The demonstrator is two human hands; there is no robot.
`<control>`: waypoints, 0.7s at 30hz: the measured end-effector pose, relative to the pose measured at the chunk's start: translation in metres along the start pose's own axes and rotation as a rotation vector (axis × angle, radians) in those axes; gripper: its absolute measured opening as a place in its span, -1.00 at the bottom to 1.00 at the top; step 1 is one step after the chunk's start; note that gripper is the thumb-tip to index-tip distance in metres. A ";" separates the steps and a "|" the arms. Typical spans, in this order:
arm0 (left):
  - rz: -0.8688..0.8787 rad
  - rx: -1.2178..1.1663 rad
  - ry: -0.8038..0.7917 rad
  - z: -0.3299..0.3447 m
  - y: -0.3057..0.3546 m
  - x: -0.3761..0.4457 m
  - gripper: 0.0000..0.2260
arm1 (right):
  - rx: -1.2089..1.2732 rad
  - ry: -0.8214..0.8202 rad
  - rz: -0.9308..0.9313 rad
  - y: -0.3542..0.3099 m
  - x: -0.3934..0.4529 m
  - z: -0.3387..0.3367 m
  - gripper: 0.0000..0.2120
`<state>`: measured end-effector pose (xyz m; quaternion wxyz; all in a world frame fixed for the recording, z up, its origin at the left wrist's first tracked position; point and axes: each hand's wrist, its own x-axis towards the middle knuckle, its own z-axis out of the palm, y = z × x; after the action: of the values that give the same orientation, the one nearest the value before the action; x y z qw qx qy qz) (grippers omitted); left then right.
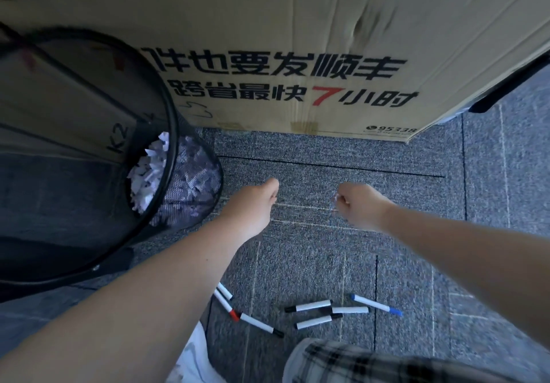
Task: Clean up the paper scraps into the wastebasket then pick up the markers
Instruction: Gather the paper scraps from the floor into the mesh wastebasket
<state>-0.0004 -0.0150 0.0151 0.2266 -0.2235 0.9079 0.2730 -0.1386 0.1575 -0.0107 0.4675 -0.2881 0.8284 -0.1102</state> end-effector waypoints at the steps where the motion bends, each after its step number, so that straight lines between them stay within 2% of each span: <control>1: 0.010 -0.007 -0.002 -0.007 0.005 -0.002 -0.92 | -0.007 0.008 -0.026 -0.006 -0.003 -0.006 -0.78; 4: 0.051 -0.012 0.003 -0.033 0.024 -0.010 -0.92 | -0.038 0.054 -0.100 -0.031 -0.013 -0.029 -0.69; 12: 0.118 -0.031 0.135 -0.133 0.074 -0.055 -0.89 | -0.191 0.168 -0.244 -0.122 -0.062 -0.104 -0.71; 17: 0.054 -0.001 0.325 -0.192 0.056 -0.103 -0.92 | -0.227 0.236 -0.384 -0.191 -0.094 -0.129 -0.71; 21: -0.076 0.027 0.423 -0.210 0.012 -0.141 -0.90 | -0.218 0.273 -0.509 -0.250 -0.110 -0.123 -0.75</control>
<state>0.0446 -0.0918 0.2523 0.0443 -0.3068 0.9297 0.1988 -0.1047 0.0082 0.2464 0.2754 -0.5175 0.7917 -0.1719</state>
